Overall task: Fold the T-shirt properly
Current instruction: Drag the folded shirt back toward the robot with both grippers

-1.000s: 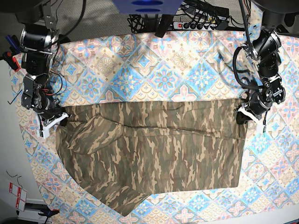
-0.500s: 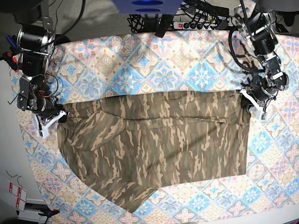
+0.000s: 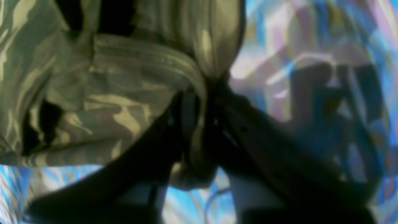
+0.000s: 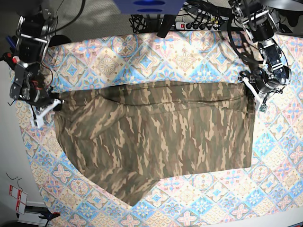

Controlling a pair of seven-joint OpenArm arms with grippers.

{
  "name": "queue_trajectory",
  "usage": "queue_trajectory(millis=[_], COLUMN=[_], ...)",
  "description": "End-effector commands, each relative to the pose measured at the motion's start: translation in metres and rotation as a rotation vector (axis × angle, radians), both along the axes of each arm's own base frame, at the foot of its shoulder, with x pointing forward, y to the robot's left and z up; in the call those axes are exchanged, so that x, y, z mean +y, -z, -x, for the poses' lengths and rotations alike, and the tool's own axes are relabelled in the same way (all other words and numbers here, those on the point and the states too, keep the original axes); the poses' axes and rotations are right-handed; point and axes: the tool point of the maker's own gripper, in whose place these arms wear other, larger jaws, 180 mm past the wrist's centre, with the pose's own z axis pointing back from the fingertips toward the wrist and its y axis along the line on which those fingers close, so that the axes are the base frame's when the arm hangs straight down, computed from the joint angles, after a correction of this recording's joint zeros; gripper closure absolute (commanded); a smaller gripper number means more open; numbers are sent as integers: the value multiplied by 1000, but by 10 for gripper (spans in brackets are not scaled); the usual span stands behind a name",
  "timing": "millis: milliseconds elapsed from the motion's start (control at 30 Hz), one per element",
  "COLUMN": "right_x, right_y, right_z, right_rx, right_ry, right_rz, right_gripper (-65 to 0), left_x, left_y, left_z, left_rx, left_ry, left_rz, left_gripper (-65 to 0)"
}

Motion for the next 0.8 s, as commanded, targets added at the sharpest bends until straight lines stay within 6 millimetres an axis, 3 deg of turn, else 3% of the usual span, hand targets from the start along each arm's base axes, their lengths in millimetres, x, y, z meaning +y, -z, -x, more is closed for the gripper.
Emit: queue_trajectory(millis=[0,200,500,767], right_x=[-35,-51,-59,-65], right_y=[-11,-34,-33,-21], right_z=[7,21,34,66], right_rx=[45,81,139,189], right_ry=[30,-5,-10,17], right_rz=[113,193,208,204], right_gripper=[-49,-49,-49,-49], left_x=[24,22,10,9], left_y=[27,14,10,14], left_z=[83,99,126,151], left_rx=[365,353,381,423], left_ry=[35,79,168,176], left_rz=[-149,-208,-247,-240], left_gripper=[-18,-18,-19,-19])
